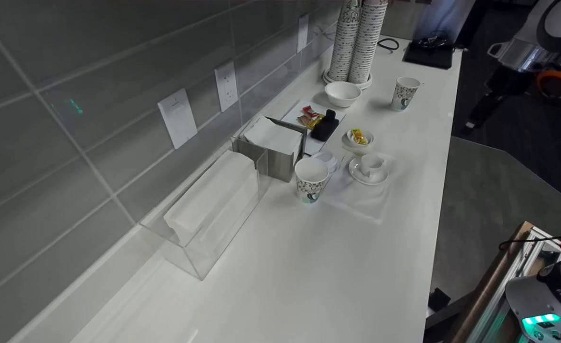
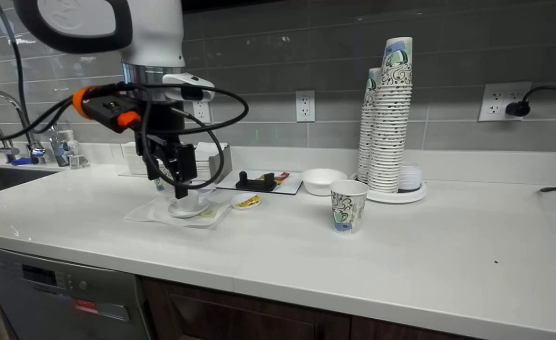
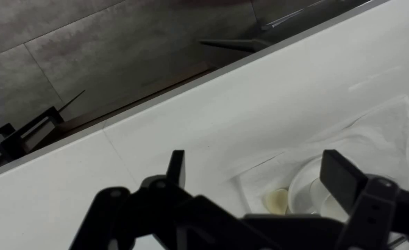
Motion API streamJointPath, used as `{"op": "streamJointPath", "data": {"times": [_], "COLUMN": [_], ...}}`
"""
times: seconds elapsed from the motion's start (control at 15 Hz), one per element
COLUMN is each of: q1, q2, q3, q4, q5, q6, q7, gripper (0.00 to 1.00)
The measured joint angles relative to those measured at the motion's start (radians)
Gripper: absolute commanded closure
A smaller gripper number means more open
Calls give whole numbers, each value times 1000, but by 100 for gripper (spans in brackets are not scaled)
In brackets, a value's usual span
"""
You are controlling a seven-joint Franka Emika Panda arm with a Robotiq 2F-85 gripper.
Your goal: Move the spoon to the white bowl
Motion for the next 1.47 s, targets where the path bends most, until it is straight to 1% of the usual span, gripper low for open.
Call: {"op": "streamJointPath", "data": {"times": [0.2,0.4,0.53,0.67,0.87,1.0,1.27,1.4,1.47], "q1": [-5,11,24,29,28,28,28,28,28], "q2": [6,58,118,184,266,312,402,448,469], "q3": [27,111,168,209,242,257,279,286,289], "q4": [0,5,18,46,93,120,167,190,199], "q5": [-1,-1,-1,-1,-1,-1,0,1,3], "q6": [12,59,130,214,307,335,377,400,412], "q7": [0,27,74,126,218,258,295,310,316], "gripper": [0,0,0,0,0,0,0,10,22]}}
